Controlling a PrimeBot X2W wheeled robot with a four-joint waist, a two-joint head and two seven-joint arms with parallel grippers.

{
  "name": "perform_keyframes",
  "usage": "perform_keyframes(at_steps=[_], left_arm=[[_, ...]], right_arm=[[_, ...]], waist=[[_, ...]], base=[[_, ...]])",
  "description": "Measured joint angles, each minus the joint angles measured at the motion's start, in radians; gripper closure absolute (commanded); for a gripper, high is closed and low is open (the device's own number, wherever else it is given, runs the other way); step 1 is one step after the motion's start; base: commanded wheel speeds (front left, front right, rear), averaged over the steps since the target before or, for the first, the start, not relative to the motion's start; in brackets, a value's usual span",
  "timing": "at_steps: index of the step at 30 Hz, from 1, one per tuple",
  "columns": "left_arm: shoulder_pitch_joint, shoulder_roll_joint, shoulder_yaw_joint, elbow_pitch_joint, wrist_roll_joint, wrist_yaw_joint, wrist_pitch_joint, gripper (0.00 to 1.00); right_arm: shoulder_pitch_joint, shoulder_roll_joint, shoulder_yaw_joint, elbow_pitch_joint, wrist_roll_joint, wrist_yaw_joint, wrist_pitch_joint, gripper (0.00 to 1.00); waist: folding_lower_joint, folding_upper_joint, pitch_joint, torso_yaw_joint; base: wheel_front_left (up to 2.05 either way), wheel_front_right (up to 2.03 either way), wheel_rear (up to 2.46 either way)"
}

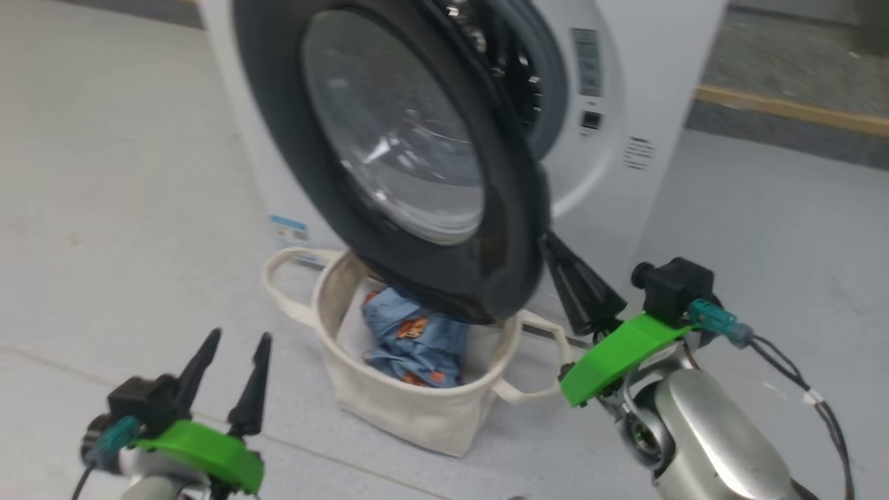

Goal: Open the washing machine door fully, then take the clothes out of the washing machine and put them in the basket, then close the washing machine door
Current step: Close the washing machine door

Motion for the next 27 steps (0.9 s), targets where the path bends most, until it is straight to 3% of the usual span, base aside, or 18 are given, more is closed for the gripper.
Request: perform_keyframes(at_steps=[10, 17, 27], left_arm=[[-0.035, -0.052, -0.065, 0.029, 0.000, 0.000, 0.000, 0.00], [-0.101, -0.080, -0.076, 0.035, 0.000, 0.000, -0.001, 0.00], [-0.116, -0.085, -0.072, 0.043, -0.001, 0.000, -0.002, 0.00]], right_arm=[[-0.100, 0.026, 0.044, 0.185, 0.051, 0.000, -0.022, 1.00], [-0.200, 0.026, 0.025, 0.363, 0.117, 0.000, -0.068, 1.00], [-0.268, 0.028, -0.049, 0.515, 0.163, 0.001, -0.109, 1.00]], waist=[[0.0000, 0.0000, 0.010, 0.136], [0.0000, 0.0000, 0.075, 0.169], [0.0000, 0.0000, 0.118, 0.163]], base=[[0.00, 0.00, 0.00], [0.00, 0.00, 0.00], [0.00, 0.00, 0.00]])
